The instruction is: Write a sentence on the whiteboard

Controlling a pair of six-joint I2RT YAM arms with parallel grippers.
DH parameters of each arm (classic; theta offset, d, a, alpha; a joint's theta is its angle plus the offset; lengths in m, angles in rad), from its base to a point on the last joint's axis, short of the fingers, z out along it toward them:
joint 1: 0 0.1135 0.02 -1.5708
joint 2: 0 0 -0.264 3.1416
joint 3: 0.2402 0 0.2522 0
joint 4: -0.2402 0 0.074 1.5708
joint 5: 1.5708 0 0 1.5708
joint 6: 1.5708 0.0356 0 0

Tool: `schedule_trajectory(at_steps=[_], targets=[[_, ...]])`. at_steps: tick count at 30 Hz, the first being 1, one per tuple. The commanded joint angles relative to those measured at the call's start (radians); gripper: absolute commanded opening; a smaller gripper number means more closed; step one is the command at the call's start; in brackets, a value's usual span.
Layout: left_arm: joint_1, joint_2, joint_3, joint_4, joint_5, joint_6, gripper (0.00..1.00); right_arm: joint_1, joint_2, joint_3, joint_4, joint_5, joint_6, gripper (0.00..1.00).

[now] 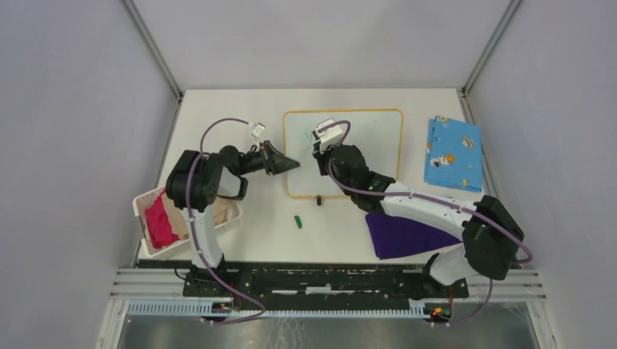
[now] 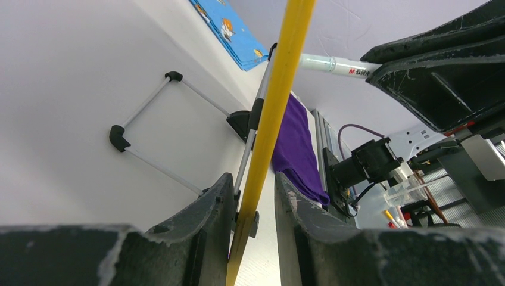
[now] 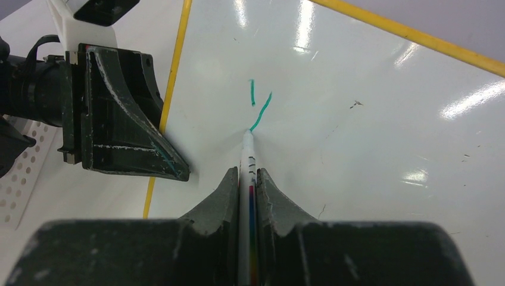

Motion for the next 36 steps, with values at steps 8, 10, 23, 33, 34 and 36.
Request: schedule_trajectory(at_steps=[8, 10, 23, 33, 34, 36], targets=[[-0.004, -0.01, 0.014, 0.209, 0.005, -0.025, 0.34, 0.017, 0.006, 0.01, 0.021, -0.06, 0.023, 0.0], [-0.004, -0.009, 0.013, 0.208, 0.006, -0.025, 0.33, 0.024, 0.018, 0.026, 0.021, -0.062, 0.023, 0.0], [-0.004, -0.006, 0.014, 0.209, 0.004, -0.029, 0.31, 0.04, -0.02, 0.053, 0.027, -0.066, 0.034, 0.0], [-0.004, -0.008, 0.013, 0.209, 0.004, -0.03, 0.3, -0.014, -0.125, 0.01, 0.025, 0.042, -0.003, 0.0], [-0.004, -0.008, 0.013, 0.208, 0.004, -0.03, 0.3, -0.018, -0.122, 0.015, 0.02, 0.039, -0.003, 0.0], [-0.004, -0.008, 0.014, 0.209, 0.004, -0.03, 0.3, -0.024, -0.117, 0.019, 0.022, 0.031, -0.001, 0.0]])
